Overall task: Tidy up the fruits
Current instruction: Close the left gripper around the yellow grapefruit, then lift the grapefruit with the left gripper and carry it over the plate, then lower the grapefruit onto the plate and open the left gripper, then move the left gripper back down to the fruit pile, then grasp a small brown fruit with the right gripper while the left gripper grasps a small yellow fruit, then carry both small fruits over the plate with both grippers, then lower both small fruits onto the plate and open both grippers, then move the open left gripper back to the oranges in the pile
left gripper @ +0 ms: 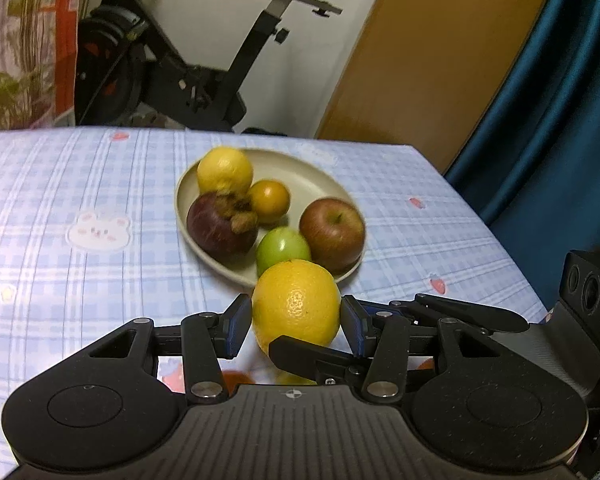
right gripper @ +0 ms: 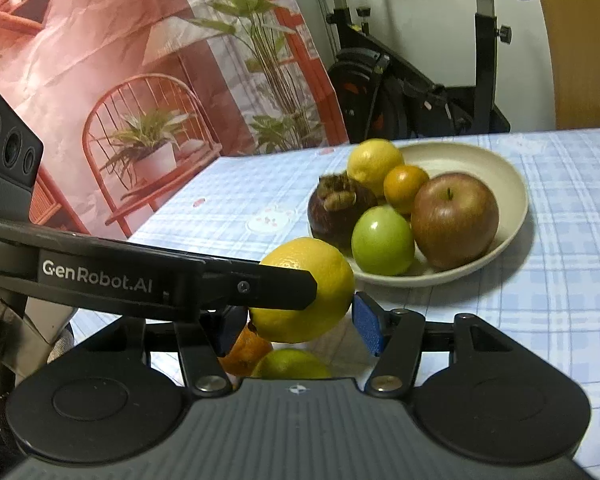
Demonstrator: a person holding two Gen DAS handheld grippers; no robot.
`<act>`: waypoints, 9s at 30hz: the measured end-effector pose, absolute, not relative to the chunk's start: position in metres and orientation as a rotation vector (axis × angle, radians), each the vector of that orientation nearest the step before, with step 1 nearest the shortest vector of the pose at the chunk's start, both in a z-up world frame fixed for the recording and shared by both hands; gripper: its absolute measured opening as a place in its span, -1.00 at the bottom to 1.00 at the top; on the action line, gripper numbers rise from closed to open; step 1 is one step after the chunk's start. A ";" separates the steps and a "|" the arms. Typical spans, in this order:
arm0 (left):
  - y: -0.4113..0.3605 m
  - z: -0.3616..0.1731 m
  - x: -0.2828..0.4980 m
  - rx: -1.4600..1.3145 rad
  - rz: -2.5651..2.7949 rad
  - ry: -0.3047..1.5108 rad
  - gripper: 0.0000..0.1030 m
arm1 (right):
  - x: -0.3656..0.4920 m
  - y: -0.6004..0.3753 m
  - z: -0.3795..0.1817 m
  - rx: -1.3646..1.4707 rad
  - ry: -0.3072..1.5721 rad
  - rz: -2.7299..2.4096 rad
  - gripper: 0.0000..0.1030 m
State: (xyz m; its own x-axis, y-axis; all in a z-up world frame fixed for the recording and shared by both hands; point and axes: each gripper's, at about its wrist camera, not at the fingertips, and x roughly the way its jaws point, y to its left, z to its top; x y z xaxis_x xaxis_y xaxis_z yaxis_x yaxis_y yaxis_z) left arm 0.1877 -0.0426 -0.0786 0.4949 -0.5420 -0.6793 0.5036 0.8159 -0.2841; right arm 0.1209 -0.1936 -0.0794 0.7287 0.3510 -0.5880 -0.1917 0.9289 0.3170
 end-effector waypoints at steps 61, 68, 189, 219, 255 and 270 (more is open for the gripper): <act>-0.100 -0.060 0.322 -0.005 -0.590 0.794 0.05 | 0.259 -0.279 -0.067 0.223 0.713 0.149 0.14; -0.071 -0.038 0.275 0.001 -0.569 0.737 0.05 | 0.217 -0.270 -0.041 0.210 0.639 0.124 0.14; -0.034 -0.010 0.191 0.023 -0.595 0.573 -0.43 | 0.110 -0.252 0.017 0.131 0.388 0.153 -0.42; -0.081 -0.075 0.269 0.037 -0.584 0.771 -0.20 | 0.235 -0.288 -0.068 0.275 0.721 0.087 -0.22; 0.005 -0.016 0.147 -0.083 -0.441 0.623 -0.06 | 0.094 -0.247 0.003 0.255 0.483 0.187 -0.22; 0.054 -0.006 0.136 -0.037 -0.382 0.658 -0.06 | 0.061 -0.251 -0.005 0.413 0.513 0.217 -0.22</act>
State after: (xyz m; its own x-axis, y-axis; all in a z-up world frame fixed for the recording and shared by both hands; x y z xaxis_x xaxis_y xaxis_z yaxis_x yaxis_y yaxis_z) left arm 0.1361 0.0536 -0.0058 0.7243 -0.3575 -0.5896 0.3344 0.9299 -0.1530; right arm 0.0613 -0.2511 -0.0046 0.8509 0.3015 -0.4301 -0.0978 0.8954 0.4343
